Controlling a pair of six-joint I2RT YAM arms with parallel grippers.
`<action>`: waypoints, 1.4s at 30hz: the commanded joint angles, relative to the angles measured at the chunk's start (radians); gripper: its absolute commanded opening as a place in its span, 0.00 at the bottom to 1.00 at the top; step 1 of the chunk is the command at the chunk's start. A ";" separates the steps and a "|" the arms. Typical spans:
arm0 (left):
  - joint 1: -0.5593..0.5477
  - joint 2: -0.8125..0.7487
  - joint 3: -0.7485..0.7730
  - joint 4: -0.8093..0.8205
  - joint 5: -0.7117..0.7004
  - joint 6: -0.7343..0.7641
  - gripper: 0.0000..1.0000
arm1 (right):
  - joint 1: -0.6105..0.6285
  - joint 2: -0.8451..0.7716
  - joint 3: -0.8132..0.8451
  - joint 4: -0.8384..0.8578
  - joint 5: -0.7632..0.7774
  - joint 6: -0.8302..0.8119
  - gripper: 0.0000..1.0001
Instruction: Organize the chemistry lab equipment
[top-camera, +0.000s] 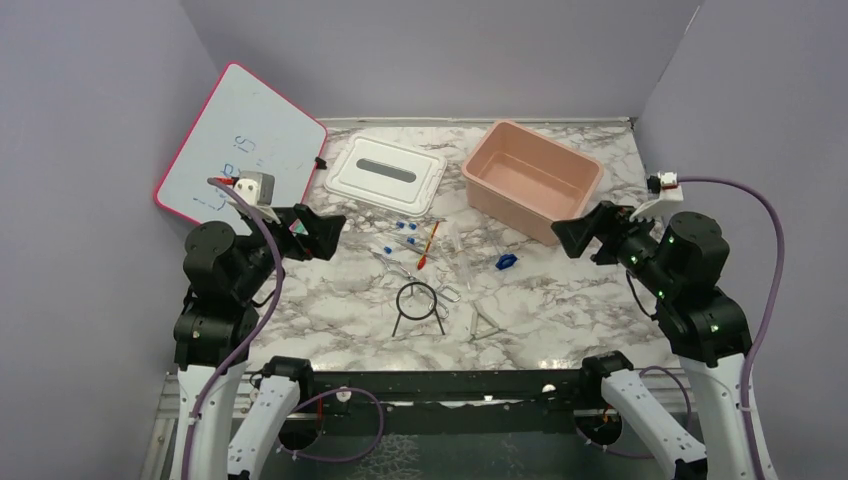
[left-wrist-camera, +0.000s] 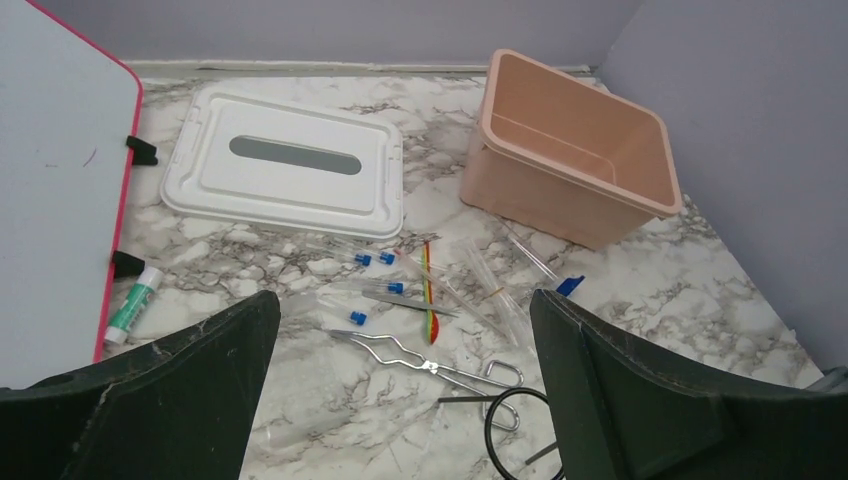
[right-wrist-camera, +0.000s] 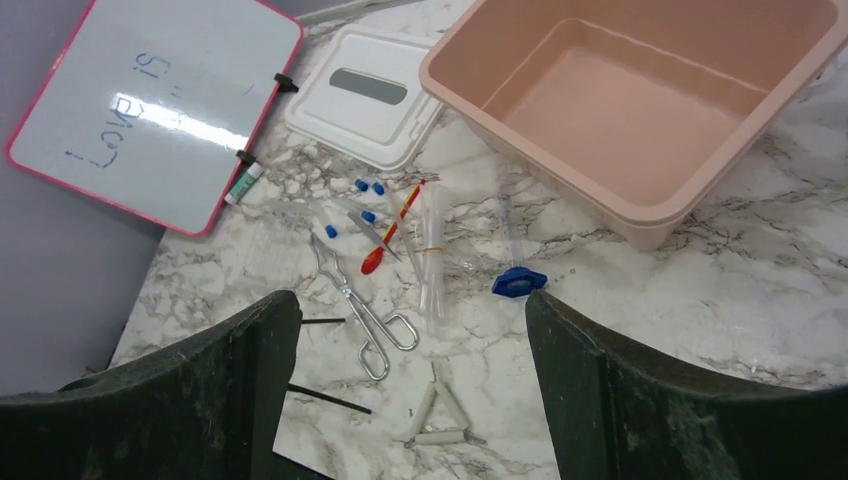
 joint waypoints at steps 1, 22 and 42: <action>0.006 -0.022 -0.030 0.073 0.113 -0.003 0.99 | -0.007 -0.020 -0.025 -0.004 -0.011 -0.003 0.89; 0.008 0.023 -0.273 0.271 0.075 -0.124 0.99 | 0.145 0.251 -0.136 0.165 -0.305 0.037 0.76; 0.007 0.031 -0.417 0.360 0.027 -0.150 0.99 | 0.905 0.822 0.077 0.067 0.492 0.325 0.56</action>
